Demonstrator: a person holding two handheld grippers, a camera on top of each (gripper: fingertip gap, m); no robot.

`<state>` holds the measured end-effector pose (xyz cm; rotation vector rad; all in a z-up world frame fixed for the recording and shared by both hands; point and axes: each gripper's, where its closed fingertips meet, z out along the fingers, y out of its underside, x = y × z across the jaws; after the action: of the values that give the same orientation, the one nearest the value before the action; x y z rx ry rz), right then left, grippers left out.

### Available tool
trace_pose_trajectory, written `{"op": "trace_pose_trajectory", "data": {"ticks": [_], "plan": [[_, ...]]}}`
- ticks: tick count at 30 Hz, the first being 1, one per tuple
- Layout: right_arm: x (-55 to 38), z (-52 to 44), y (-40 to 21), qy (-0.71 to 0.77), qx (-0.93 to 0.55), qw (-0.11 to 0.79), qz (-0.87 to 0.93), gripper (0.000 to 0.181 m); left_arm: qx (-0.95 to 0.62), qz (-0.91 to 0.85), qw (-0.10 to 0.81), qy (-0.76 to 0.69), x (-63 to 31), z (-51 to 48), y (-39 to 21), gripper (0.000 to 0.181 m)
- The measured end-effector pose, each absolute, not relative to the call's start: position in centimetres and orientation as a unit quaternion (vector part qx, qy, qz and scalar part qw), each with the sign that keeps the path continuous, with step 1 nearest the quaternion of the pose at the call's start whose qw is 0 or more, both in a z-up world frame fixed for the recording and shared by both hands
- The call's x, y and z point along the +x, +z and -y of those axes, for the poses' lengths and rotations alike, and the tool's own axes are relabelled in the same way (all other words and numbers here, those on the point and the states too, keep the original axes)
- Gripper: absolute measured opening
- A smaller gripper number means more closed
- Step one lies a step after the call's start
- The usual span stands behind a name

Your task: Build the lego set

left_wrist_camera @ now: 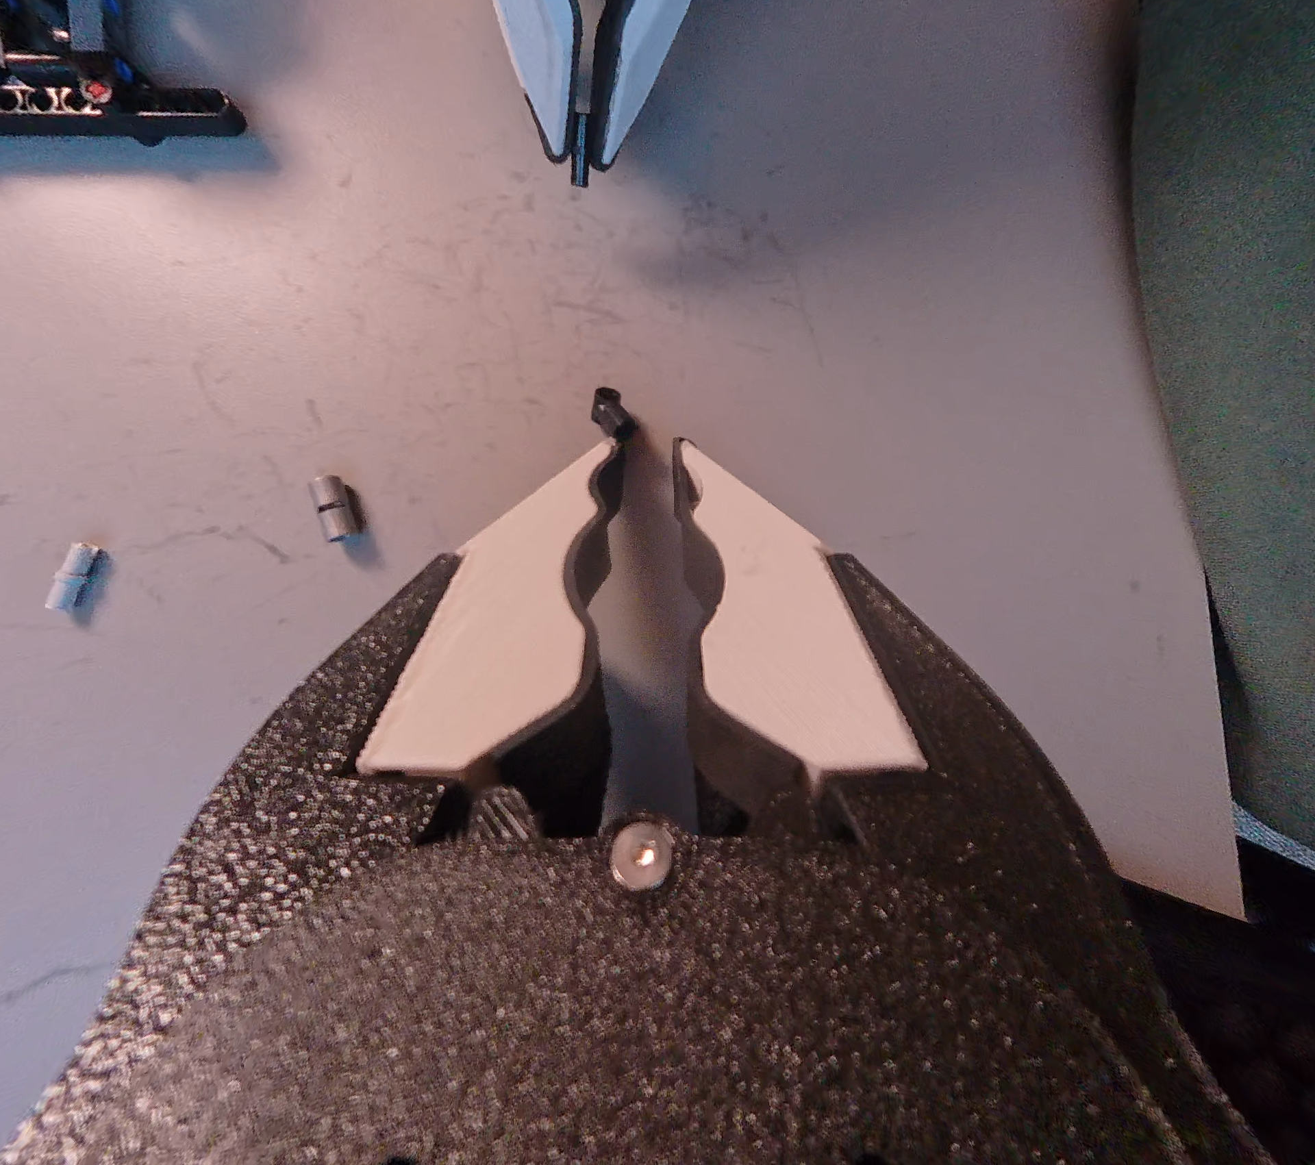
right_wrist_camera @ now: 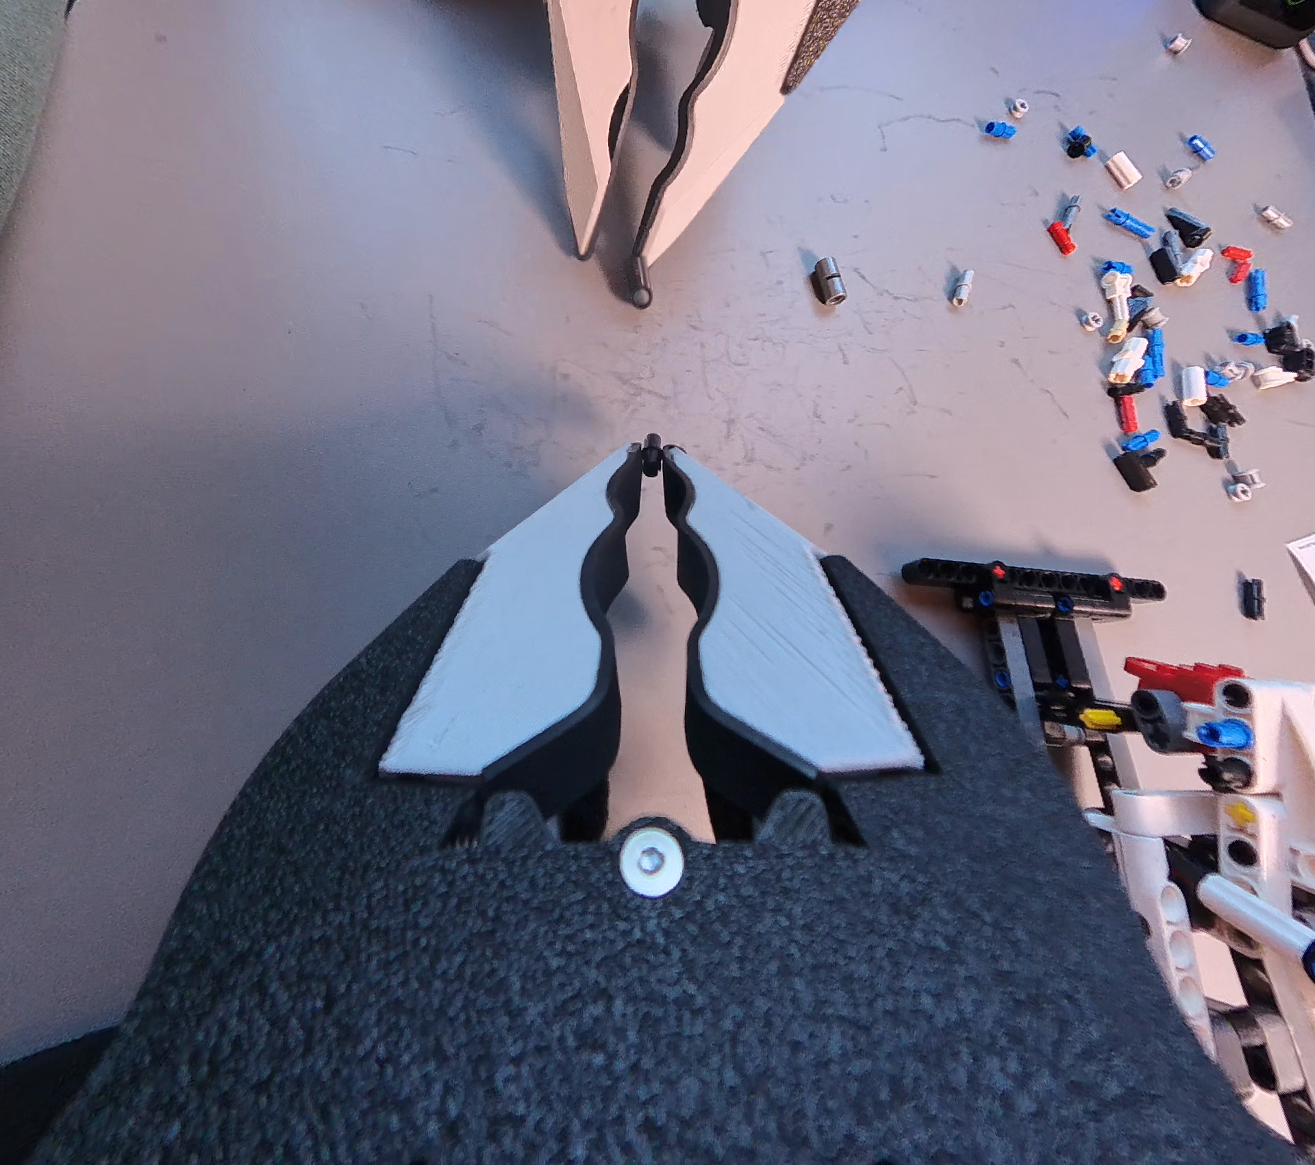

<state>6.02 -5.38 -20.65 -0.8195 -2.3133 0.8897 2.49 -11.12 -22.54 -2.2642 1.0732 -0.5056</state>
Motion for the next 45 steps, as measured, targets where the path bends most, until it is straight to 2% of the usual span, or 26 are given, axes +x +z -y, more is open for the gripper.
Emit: {"op": "trace_pose_trajectory", "data": {"ticks": [11,21,26,32,45], "plan": [[6.0,5.4,-20.8,0.329,-0.303,0.261,0.856,0.005,-0.844,-0.381,0.308,-0.217,2.6,11.0,-21.7,0.016],[6.0,5.6,-20.9,0.329,-0.303,0.259,0.856,0.005,-0.837,-0.413,0.317,-0.171,3.4,10.3,-22.6,0.016],[5.7,5.8,-20.2,0.344,-0.300,0.270,0.848,0.005,-0.815,-0.353,0.376,-0.265,4.6,9.3,-19.8,0.016],[5.1,6.8,-15.0,0.448,-0.287,0.318,0.785,0.005,-0.755,-0.267,0.444,-0.402,5.3,8.3,-14.9,0.016],[4.2,6.3,-14.9,0.431,-0.299,0.349,0.776,0.005,-0.784,-0.209,0.459,-0.362,4.6,6.4,-15.0,0.016]]}}
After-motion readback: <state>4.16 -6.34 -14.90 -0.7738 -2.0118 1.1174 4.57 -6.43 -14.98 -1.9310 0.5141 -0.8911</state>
